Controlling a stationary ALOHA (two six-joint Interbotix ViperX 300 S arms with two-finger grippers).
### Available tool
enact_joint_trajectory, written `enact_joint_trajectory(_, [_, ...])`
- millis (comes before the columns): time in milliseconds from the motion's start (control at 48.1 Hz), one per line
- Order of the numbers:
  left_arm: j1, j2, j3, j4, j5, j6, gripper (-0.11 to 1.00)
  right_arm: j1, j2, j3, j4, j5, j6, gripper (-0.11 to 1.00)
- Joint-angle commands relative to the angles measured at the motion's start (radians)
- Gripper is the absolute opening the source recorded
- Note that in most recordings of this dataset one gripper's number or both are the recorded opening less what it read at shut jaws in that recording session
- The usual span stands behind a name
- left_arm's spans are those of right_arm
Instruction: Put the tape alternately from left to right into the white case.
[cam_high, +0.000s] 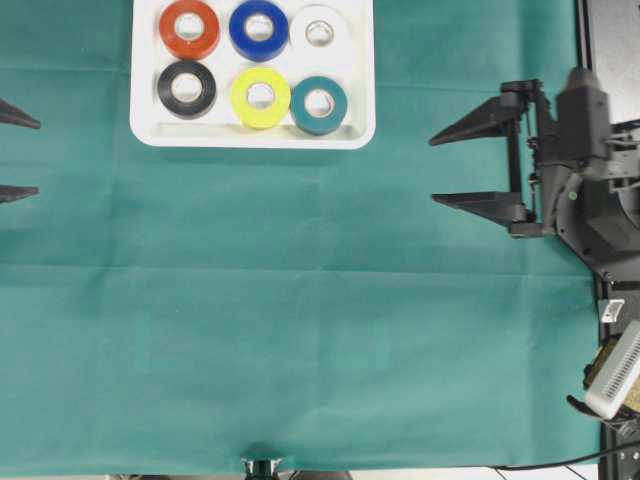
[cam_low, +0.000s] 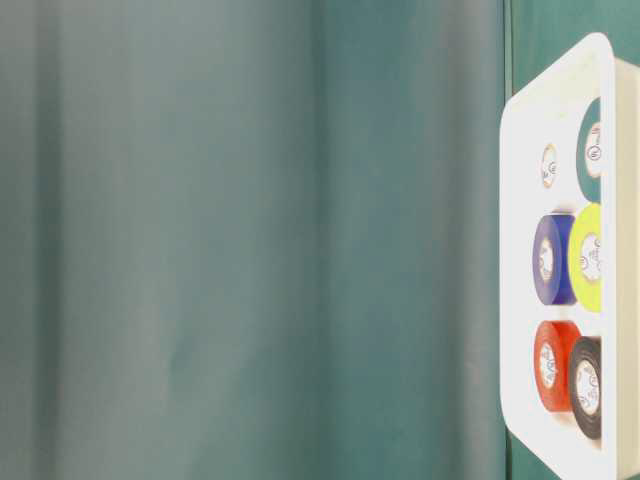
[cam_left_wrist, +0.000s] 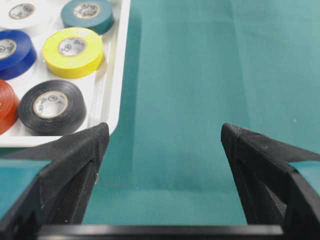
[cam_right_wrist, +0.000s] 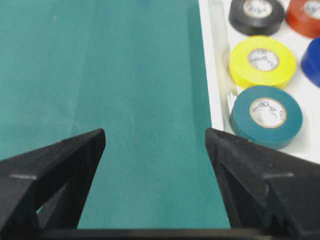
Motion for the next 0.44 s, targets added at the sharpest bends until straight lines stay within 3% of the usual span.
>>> enact_joint_trajectory(0, [0.003, 0.005, -0.011, -0.003, -0.008, 0.002, 1.0, 0.0, -0.055, 0.014, 0.003, -0.005, 0.002, 0.89])
enact_joint_trajectory(416, [0.003, 0.005, -0.002, -0.003, -0.008, 0.005, 1.0, 0.0, -0.255, 0.133, 0.003, -0.003, 0.002, 0.89])
